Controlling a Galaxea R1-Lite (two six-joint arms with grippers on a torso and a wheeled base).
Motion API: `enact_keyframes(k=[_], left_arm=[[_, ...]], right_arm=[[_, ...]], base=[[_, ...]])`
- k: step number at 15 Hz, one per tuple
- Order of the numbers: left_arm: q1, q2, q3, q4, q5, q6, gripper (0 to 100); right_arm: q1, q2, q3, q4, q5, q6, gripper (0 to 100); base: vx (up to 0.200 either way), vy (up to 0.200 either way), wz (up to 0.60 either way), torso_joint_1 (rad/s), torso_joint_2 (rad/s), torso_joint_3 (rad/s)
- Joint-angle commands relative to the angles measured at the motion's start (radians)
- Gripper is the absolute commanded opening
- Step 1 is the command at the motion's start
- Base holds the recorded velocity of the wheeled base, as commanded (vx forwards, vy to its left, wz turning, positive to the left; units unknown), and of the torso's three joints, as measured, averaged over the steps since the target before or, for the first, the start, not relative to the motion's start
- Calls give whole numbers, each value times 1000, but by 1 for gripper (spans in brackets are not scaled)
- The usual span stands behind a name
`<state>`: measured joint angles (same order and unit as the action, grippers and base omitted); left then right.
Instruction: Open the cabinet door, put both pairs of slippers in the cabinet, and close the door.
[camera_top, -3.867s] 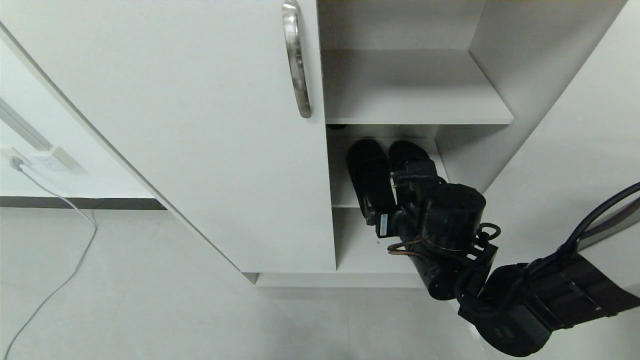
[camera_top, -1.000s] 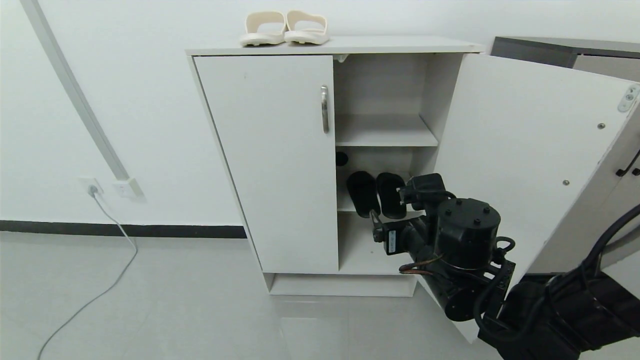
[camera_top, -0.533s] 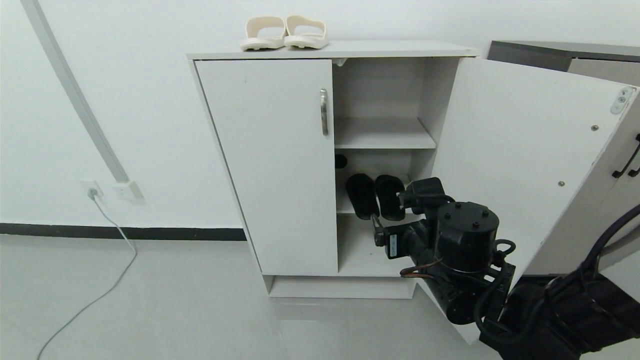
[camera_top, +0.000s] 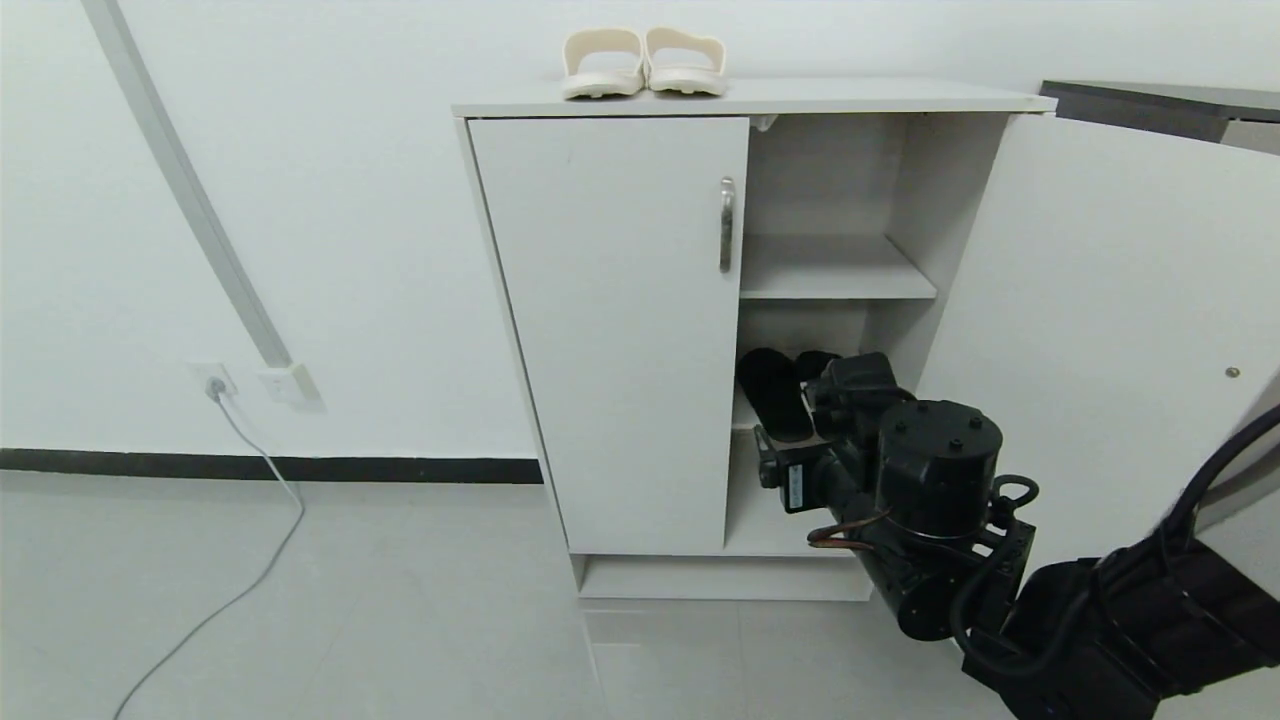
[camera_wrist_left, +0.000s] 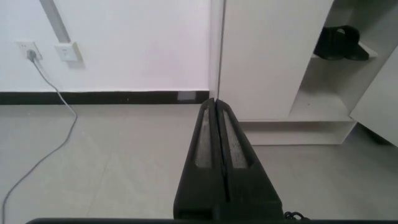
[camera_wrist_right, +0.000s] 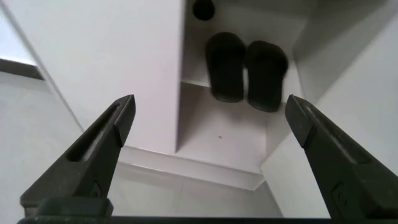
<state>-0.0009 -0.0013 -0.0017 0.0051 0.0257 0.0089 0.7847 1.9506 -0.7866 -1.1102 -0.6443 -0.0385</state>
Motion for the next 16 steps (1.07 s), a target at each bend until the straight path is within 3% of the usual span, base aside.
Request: enact_keyframes(k=[1,4,16], left_arm=[[-1,1,0,1,0,0,0],[1,1,0,-1,0,-1,0],[1,1,2,-1,2,-1,0]], right_arm=[[-2,8,4,1,0,-6,100],[-5,8,15,0,2,-18,100],[-4,24,15,0,3,-18,100]], base=[[0,200,0,-2,2,2],[0,200,0,5,1,7],[0,0,0,0,0,0]])
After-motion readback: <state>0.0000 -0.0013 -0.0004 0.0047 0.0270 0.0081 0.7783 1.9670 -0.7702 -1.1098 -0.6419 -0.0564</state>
